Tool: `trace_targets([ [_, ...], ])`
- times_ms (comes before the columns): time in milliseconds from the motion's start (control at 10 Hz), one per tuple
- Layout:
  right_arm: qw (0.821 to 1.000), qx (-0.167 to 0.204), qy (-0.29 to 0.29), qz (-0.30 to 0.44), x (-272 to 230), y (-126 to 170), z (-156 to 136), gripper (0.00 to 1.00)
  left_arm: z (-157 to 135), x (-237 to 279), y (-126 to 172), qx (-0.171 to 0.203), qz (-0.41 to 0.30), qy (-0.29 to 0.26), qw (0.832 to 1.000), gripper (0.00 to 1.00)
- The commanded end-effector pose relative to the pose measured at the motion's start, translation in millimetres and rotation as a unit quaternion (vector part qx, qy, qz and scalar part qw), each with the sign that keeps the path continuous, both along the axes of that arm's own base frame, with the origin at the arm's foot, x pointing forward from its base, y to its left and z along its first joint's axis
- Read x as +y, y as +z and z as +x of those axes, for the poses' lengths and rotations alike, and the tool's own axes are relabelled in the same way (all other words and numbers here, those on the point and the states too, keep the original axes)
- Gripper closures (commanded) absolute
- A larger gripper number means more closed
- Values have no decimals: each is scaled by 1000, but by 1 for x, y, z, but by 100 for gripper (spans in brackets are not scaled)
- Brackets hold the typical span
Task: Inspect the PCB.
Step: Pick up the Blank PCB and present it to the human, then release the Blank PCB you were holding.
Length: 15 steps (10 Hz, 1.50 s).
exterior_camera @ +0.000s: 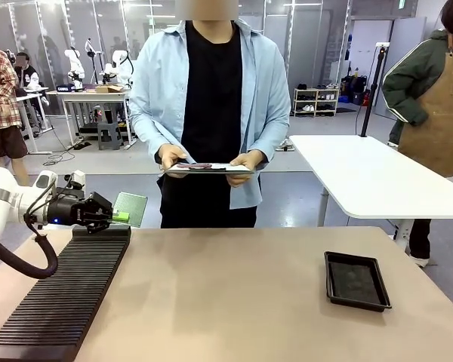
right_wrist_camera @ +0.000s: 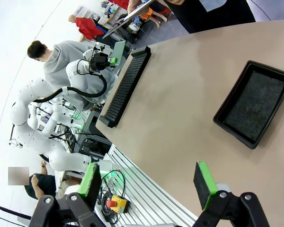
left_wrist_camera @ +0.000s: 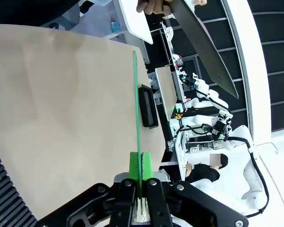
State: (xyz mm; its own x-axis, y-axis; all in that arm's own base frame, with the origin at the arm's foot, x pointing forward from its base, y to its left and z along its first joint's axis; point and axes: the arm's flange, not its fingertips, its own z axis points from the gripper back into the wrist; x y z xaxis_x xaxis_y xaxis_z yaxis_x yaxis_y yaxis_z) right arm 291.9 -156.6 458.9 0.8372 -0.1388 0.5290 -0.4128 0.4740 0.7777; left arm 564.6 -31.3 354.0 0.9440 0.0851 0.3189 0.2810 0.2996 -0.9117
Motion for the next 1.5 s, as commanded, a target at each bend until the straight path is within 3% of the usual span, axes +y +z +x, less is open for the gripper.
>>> trace_targets([
  [0,1000,-12,2,2,-1,1,1,0,1,0,2,-2,5,6,1000,100],
  [200,1000,-12,2,2,-1,1,1,0,0,0,0,0,0,0,1000,97],
  [300,1000,-12,2,2,-1,1,1,0,-4,-5,1,4,-35,-51,998,97],
  [600,1000,-12,2,2,-1,1,1,0,10,-18,-5,52,-92,-59,993,97],
  [800,1000,-12,2,2,-1,1,1,0,13,-25,-9,54,-98,-41,993,97],
  [900,1000,-12,2,2,-1,1,1,0,-3,-22,-11,38,-73,-60,995,97],
  [1400,1000,-12,2,2,-1,1,1,0,-3,-22,-11,38,-73,-60,995,97],
])
